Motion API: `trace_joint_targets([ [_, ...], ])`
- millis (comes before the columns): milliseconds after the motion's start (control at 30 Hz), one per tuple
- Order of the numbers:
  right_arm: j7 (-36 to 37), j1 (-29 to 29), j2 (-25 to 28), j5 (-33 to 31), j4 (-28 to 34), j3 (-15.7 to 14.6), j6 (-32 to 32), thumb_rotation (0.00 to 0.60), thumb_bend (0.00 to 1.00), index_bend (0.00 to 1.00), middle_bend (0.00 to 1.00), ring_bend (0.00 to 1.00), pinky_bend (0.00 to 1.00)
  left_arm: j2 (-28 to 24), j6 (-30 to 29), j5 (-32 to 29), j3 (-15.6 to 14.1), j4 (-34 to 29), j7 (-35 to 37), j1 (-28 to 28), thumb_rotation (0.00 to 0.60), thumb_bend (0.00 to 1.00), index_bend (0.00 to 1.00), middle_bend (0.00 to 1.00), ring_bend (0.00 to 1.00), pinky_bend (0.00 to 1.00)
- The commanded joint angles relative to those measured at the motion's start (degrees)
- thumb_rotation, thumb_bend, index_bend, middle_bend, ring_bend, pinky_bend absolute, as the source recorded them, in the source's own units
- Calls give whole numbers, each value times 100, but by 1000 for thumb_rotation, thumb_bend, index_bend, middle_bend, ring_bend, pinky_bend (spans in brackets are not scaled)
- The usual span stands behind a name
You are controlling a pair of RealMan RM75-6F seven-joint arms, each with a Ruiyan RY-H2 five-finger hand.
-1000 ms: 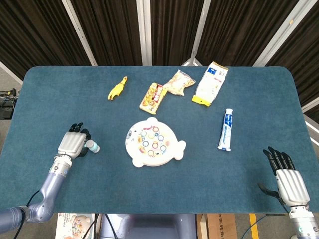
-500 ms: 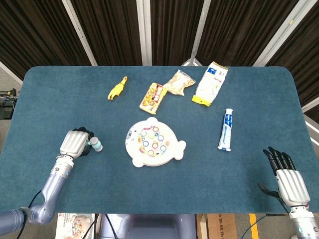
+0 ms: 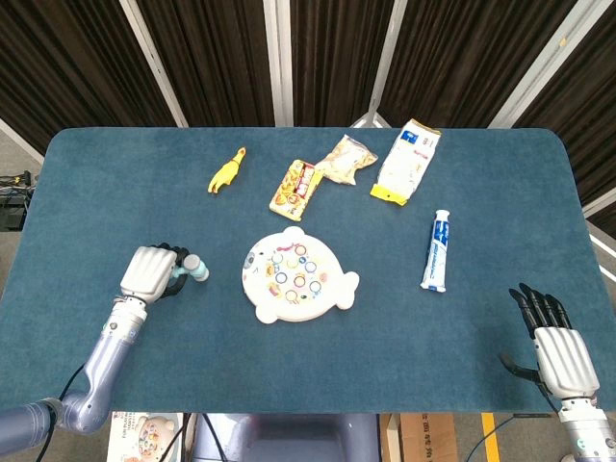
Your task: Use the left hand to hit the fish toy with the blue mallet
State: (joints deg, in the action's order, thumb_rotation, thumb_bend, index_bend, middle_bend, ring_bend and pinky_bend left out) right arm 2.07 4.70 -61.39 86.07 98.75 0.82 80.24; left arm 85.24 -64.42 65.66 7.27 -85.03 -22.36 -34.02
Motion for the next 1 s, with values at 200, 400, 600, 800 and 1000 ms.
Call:
trace_joint_targets([
  [200,30,6,3,-35,21,12,-21,600,231,0,0,0,0,-92,29,53,320,-517,-352,-303,600,710,690,612,410,516],
  [400,79,10,14,-109,47,36,-54,600,230,0,0,0,0,-103,179,-439,802,-980,-1031,-773,600,710,690,612,410,516],
  [600,143,24,26,-160,77,48,-103,600,231,0,0,0,0,87,374,-1284,1205,-1061,-1695,-1354,600,711,690,612,410,516],
  [800,206,39,38,-206,101,60,-153,600,230,0,0,0,0,301,590,-1927,1289,-847,-2297,-1942,600,710,690,612,410,516],
  [1000,260,51,48,-238,107,68,-190,600,231,0,0,0,0,533,589,-2249,1175,-566,-2583,-2282,600,710,690,612,410,516],
])
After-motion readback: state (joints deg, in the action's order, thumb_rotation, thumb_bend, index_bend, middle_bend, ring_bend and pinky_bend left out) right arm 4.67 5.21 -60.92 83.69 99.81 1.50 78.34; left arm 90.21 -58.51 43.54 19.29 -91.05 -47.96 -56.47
